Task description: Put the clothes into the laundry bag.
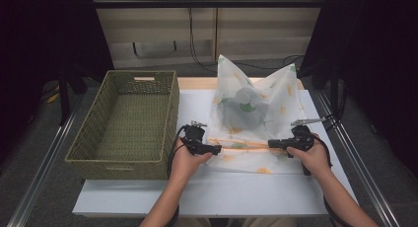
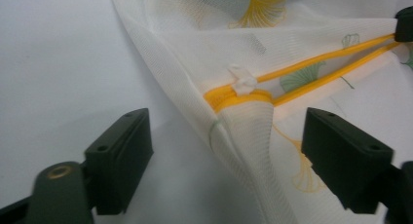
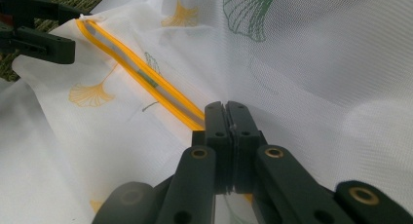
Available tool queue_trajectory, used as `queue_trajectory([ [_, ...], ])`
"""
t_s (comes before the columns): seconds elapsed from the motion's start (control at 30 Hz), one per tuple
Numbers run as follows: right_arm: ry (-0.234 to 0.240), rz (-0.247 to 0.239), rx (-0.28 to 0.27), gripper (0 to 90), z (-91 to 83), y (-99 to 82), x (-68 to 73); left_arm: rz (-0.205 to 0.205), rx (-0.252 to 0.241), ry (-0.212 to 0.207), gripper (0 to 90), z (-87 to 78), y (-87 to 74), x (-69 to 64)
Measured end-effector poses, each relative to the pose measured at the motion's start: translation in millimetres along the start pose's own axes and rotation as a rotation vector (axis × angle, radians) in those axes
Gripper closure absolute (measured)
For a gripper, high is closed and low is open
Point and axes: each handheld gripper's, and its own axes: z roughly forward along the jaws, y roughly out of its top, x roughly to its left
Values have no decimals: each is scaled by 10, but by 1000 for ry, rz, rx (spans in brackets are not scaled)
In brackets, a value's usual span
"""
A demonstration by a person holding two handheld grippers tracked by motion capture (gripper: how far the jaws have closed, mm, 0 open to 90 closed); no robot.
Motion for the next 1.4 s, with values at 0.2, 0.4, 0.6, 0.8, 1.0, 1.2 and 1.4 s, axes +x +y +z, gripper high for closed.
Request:
queue_trajectory([
  [0.2,1,7,-3,893,-10,-2,-6,-14,17,-11,354,-3,5,-16],
  [0.4,16,-10,12,892,15,-1,43,-44,2,-11,491,-40,25,-44],
  [0.6,13,-16,21,892,38,-5,53,-48,22,-18,615,-47,14,-38],
  [0.8,12,-11,19,890,41,-5,51,-46,51,-36,772,-44,5,-61],
  [1.0,13,-5,18,854,47,5,71,-46,70,-54,873,-59,5,-69],
  [1.2,14,-10,7,723,64,41,124,-36,73,-63,875,-71,0,-77],
  [1.4,-9,-48,-21,524,69,115,231,-28,72,-65,875,-71,-5,-78],
])
